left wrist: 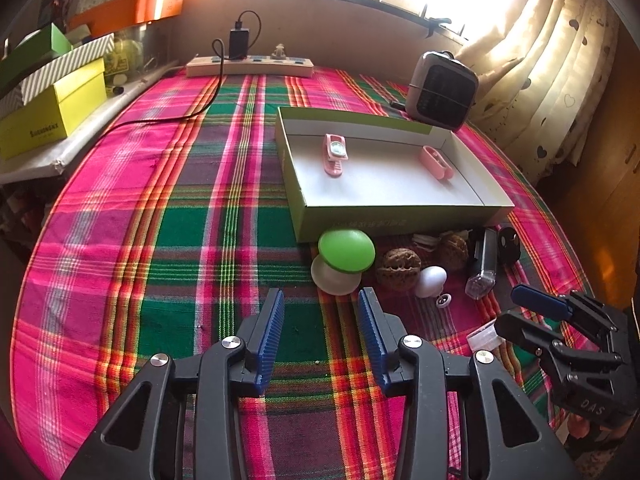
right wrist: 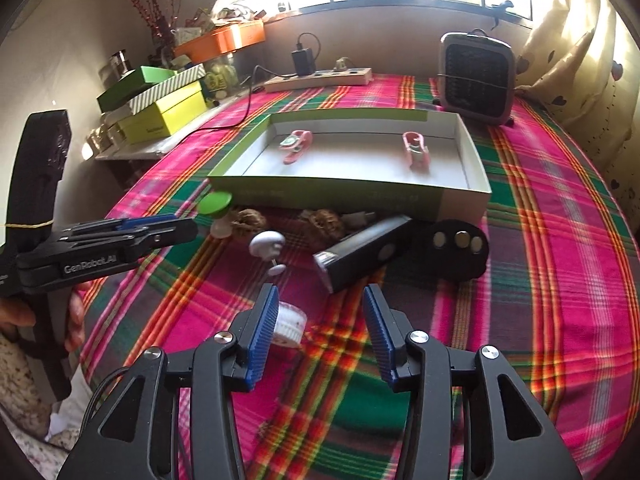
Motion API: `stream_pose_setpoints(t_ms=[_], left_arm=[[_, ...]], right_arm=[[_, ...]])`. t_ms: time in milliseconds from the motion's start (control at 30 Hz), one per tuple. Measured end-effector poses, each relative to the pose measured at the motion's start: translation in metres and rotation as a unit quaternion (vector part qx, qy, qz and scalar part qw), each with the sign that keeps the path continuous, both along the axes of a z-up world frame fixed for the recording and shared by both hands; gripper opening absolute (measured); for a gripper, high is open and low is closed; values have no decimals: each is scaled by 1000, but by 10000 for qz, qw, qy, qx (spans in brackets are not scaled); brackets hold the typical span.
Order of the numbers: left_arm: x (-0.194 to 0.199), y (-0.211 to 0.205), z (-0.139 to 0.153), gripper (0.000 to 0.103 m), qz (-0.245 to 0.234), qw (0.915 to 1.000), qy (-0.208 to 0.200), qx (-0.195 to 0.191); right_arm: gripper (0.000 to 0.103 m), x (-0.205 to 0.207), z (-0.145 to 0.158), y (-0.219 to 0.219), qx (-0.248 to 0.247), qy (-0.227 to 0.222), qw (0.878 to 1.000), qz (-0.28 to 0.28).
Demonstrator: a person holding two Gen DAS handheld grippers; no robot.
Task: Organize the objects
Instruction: 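Move the right tool to the white round jar while the left tool approaches the green mushroom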
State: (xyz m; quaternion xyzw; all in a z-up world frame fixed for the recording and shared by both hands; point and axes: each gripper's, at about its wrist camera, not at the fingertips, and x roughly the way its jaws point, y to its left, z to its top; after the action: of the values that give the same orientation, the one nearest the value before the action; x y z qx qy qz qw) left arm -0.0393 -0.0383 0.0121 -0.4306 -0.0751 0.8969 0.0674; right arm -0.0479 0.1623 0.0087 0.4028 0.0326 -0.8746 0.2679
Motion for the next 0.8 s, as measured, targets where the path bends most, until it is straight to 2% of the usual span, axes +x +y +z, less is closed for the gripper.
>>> stream_pose_setpoints(t_ms=[633,800], left_arm=[[0,0,-8,37,-25,10000,-60,27],[-3,3,-9,37,-84,9999,-77,39]], right_arm=[[46,6,-10,-21,116,-128,9996,237],[46,6,-15,-24,296,-107,9993,212]])
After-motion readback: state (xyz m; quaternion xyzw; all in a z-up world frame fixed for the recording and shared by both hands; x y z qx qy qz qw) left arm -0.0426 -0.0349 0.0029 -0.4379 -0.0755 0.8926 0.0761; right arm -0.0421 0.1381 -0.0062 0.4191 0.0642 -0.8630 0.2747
